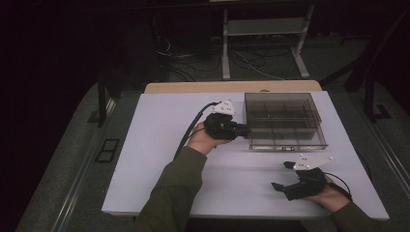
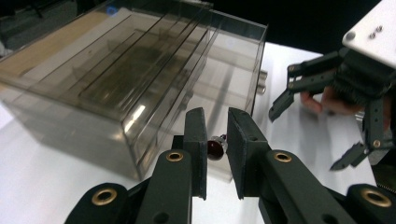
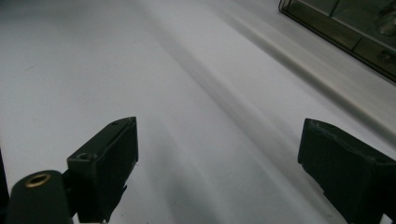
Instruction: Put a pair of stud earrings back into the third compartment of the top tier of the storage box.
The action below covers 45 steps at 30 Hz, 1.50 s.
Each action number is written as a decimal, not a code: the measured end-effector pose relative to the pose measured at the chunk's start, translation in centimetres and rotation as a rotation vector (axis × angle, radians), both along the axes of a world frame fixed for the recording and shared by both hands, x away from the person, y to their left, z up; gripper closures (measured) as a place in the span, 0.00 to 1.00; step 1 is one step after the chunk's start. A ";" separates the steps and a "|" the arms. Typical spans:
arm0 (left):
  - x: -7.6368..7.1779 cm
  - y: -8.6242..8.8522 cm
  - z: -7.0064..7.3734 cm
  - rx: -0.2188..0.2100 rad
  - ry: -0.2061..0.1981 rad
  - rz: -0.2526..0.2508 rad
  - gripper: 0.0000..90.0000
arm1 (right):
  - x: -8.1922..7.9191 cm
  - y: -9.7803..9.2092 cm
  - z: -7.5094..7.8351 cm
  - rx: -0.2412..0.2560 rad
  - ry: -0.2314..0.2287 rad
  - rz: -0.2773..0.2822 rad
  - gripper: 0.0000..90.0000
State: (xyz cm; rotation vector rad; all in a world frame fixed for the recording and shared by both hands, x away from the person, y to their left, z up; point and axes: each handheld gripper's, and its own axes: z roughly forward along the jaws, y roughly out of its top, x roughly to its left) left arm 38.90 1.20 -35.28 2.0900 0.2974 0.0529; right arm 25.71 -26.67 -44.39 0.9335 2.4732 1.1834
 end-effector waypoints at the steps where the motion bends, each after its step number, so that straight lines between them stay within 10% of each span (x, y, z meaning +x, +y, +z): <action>1: 0.0 -0.3 0.1 -0.006 0.004 -0.005 0.85 | 0.0 0.0 0.0 0.001 0.000 0.000 0.13; 45: 3.3 -14.3 -0.4 -0.017 0.023 -0.150 0.85 | -0.1 -0.1 0.1 0.007 -0.004 0.009 0.13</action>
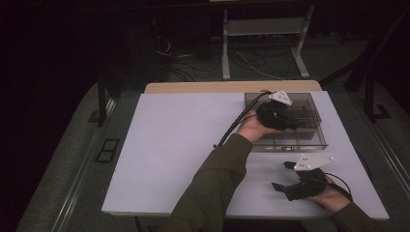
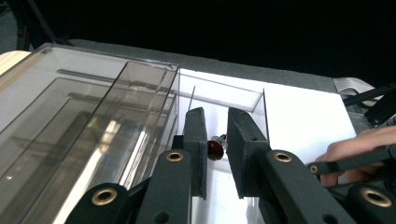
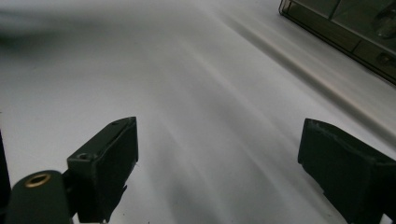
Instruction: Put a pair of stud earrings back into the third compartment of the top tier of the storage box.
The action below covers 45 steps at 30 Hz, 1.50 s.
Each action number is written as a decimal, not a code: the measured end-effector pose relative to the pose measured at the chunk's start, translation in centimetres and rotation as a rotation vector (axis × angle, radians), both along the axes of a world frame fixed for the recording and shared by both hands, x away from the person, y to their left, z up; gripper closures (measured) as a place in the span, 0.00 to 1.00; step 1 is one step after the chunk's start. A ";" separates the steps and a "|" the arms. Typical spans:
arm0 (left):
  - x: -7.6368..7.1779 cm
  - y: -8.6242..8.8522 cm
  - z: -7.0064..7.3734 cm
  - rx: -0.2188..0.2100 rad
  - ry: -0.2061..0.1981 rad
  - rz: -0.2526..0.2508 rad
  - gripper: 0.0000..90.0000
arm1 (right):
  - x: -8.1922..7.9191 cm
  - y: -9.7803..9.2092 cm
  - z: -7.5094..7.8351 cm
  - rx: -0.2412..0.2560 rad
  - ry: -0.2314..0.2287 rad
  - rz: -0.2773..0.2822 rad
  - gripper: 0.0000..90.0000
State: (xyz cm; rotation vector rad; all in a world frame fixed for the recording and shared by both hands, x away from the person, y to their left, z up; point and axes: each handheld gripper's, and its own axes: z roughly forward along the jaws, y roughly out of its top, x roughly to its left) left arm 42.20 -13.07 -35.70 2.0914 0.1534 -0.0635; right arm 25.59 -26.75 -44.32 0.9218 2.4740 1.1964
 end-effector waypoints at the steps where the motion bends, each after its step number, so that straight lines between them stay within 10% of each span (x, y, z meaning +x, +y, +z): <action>1: 0.0 -0.2 0.0 0.007 -0.005 -0.004 0.85 | 0.0 0.0 0.0 0.000 0.000 0.000 0.13; 22: 0.0 -2.1 -0.8 0.046 0.019 -0.005 0.73 | -0.1 0.0 0.0 -0.009 -0.011 0.001 0.13; 45: -0.8 8.4 1.1 0.021 0.002 0.132 0.49 | 0.0 0.0 -0.1 -0.021 -0.004 -0.005 0.13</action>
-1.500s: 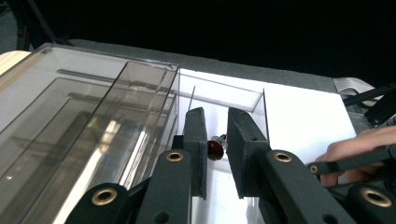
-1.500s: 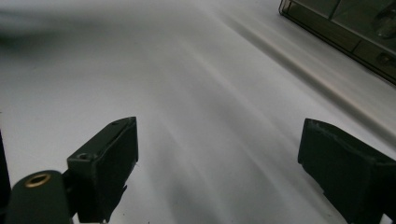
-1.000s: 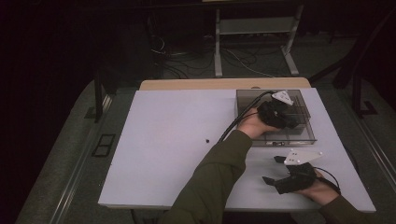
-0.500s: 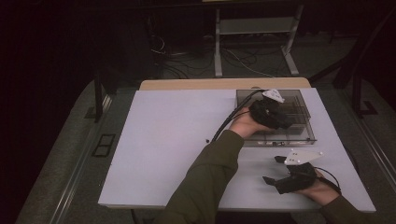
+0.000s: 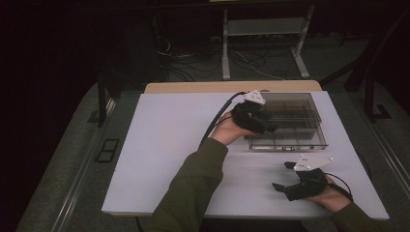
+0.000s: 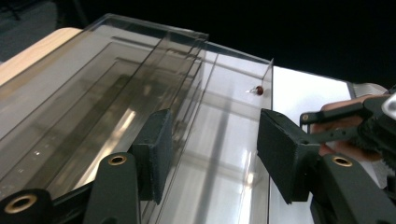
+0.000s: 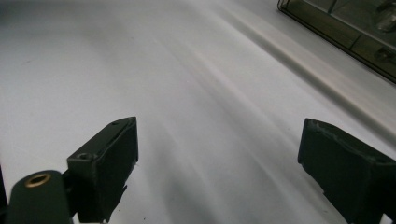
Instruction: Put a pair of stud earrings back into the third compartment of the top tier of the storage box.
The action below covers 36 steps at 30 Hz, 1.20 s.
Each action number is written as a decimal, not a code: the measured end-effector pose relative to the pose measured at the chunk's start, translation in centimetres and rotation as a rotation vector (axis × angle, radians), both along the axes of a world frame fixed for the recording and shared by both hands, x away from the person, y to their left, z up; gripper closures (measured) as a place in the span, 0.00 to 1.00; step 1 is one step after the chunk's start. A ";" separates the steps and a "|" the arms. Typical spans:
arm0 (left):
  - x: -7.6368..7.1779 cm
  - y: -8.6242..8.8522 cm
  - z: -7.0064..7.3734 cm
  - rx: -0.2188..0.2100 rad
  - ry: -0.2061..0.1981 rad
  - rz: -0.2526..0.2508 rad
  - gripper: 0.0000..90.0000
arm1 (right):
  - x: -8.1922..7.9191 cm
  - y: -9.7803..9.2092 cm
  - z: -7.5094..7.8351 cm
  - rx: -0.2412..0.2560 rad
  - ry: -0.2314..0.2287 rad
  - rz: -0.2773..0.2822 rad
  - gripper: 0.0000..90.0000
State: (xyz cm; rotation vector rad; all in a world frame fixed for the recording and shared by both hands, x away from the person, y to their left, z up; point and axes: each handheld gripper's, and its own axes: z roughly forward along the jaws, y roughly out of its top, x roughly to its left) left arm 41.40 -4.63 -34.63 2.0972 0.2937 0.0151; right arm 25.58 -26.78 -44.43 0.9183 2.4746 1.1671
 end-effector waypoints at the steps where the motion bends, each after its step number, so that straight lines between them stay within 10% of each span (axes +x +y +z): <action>1: 0.0 0.5 0.0 0.003 -0.003 0.009 0.49 | 0.0 0.0 0.0 0.000 0.000 0.000 0.13; 21: -0.5 9.7 -2.4 0.038 0.016 0.153 0.46 | 0.1 0.0 -0.2 -0.006 0.009 -0.005 0.13; 36: -1.2 11.7 -6.0 0.103 0.025 0.240 0.69 | 0.1 0.1 -0.3 -0.015 0.011 0.000 0.13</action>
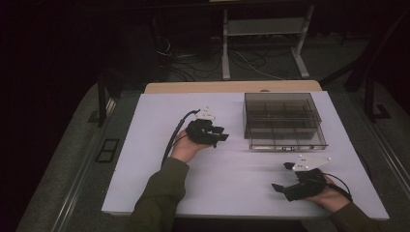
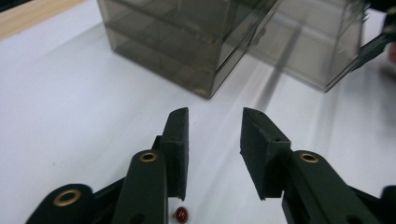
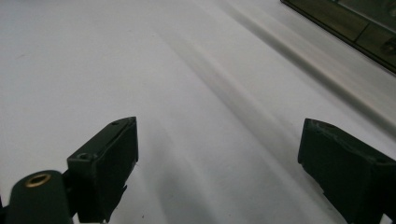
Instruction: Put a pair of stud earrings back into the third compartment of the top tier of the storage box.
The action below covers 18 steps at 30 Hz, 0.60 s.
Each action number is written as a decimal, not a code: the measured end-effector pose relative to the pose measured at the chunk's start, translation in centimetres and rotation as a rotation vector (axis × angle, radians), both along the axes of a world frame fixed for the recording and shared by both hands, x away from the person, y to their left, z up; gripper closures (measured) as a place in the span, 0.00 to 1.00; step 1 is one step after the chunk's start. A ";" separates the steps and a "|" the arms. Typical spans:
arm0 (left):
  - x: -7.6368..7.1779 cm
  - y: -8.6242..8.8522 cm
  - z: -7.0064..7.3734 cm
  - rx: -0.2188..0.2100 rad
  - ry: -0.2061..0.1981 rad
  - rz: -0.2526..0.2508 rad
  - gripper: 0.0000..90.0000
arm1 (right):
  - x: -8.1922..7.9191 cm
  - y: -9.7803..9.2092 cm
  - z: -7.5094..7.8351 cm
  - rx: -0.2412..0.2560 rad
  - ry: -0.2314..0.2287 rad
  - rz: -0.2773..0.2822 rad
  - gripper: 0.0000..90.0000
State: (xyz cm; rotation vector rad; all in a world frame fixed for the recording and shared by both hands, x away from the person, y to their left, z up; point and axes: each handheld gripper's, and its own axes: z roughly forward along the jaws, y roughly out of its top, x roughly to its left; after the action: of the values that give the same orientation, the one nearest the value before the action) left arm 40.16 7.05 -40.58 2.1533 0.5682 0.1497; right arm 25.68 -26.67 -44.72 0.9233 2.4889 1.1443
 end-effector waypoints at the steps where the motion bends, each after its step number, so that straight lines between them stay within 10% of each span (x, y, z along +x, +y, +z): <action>1: 0.0 0.0 -0.2 0.014 0.000 0.002 0.69 | 0.0 0.0 0.0 0.001 0.000 0.000 0.13; 18: 0.2 1.6 -2.3 0.095 0.022 0.049 0.71 | 0.0 -0.1 0.1 0.000 -0.002 0.001 0.13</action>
State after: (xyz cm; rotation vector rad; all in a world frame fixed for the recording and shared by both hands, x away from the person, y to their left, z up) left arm 40.32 8.62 -42.91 2.2365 0.6382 0.1832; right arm 25.67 -26.79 -44.67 0.9205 2.4881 1.1447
